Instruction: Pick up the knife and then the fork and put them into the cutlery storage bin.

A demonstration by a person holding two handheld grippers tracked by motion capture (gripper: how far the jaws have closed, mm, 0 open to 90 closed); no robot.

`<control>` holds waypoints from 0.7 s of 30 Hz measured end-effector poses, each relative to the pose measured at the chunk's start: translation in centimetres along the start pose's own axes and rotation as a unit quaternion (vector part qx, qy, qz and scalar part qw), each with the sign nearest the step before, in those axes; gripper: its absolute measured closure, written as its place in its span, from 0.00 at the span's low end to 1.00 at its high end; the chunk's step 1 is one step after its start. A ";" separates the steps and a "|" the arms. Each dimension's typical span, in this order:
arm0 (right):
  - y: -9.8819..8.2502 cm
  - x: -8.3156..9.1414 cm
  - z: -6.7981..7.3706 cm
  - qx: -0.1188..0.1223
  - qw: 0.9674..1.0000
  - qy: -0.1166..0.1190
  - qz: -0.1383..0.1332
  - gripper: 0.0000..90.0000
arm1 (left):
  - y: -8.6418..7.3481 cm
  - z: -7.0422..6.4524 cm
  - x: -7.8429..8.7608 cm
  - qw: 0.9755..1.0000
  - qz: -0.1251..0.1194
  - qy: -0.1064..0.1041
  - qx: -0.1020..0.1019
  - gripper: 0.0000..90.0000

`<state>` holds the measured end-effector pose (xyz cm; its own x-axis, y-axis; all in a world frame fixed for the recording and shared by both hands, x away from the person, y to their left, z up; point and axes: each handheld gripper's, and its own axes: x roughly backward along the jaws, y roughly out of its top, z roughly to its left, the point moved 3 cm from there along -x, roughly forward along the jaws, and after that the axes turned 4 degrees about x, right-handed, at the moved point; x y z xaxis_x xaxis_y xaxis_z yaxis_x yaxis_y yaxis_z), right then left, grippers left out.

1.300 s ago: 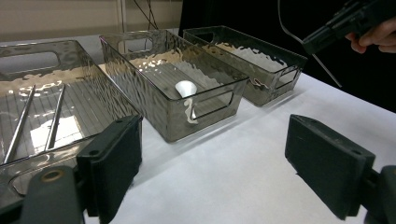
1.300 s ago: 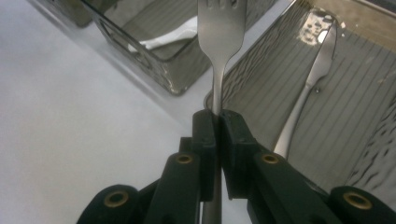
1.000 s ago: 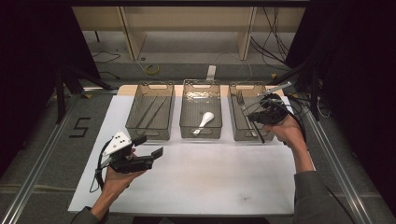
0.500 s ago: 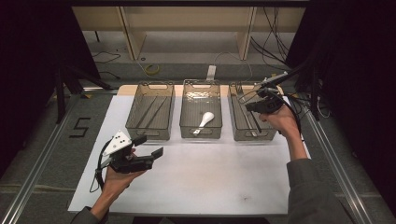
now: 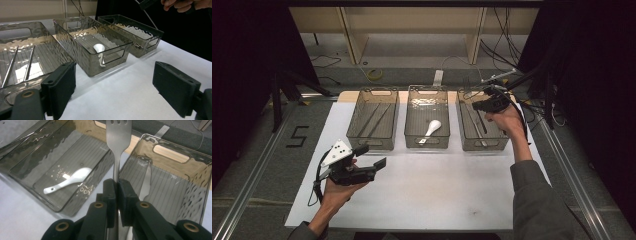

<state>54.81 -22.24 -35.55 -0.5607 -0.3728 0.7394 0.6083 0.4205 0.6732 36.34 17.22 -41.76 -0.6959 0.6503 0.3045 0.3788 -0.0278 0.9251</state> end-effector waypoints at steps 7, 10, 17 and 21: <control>-0.1 -1.2 -0.7 -0.019 1.000 -0.008 0.000 0.95 | 0.0 0.0 0.0 1.000 0.000 0.000 0.000 0.20; -0.2 -1.8 -0.8 -0.028 1.000 -0.013 0.002 0.95 | 0.0 0.0 0.0 1.000 -0.001 0.000 0.001 0.20; -0.3 -3.0 -0.8 -0.044 0.999 -0.017 0.006 0.95 | 0.0 0.0 0.1 1.000 -0.001 0.000 -0.002 0.20; -0.6 -3.5 -0.8 -0.049 0.999 -0.018 0.007 0.95 | 0.0 0.0 0.1 1.000 -0.001 -0.001 -0.003 0.20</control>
<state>56.89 -21.88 -38.50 -0.5705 -0.3358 0.7495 0.6679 0.3415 0.6613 36.28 17.28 -41.69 -0.6959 0.6519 0.3014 0.3730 -0.0305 0.9273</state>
